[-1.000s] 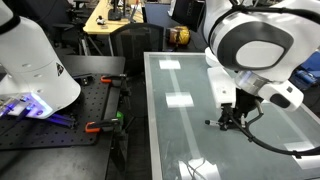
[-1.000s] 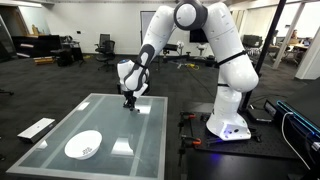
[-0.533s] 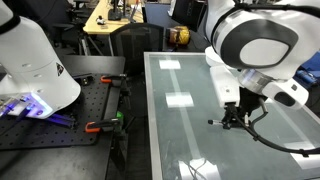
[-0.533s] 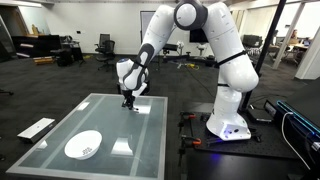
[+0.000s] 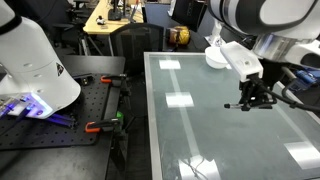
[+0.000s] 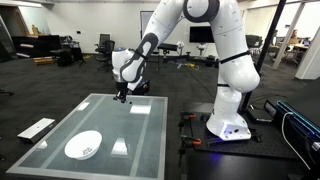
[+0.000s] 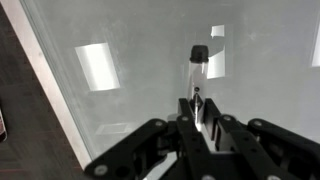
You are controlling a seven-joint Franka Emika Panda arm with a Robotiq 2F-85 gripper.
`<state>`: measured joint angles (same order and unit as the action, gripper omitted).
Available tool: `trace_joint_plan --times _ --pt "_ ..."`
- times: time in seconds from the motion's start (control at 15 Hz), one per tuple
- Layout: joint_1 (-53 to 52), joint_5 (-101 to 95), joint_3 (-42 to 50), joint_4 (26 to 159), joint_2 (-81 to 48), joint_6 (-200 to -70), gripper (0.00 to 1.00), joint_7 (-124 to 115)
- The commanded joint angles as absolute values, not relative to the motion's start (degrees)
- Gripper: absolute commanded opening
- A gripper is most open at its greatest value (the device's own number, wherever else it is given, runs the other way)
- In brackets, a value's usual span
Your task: Put the marker in the bowl
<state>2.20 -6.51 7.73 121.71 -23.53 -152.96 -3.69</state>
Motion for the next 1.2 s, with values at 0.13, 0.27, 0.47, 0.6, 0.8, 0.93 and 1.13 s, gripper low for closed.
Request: trace_joint_plan --times 0.13,0.27,0.47,0.6,0.8,0.93,1.13 --pt "0.2 -10.2 6.0 124.7 -16.2 -153.3 0.05 -0.3" --pt "-0.6 -11.3 4.7 124.4 -15.0 -153.4 0.05 1.4" --pt "-1.5 -11.5 2.1 124.1 -13.6 -153.5 0.05 4.0" --pt "-2.3 -11.0 0.2 123.7 -13.2 -153.5 0.05 5.6" --pt "-3.7 -10.5 -2.6 122.6 -13.3 -153.4 0.05 6.7" --pt "-4.5 -10.1 -4.4 121.4 -13.8 -153.0 0.05 7.6" --pt "-5.8 -9.7 -6.3 119.3 -14.8 -152.5 0.05 7.8"
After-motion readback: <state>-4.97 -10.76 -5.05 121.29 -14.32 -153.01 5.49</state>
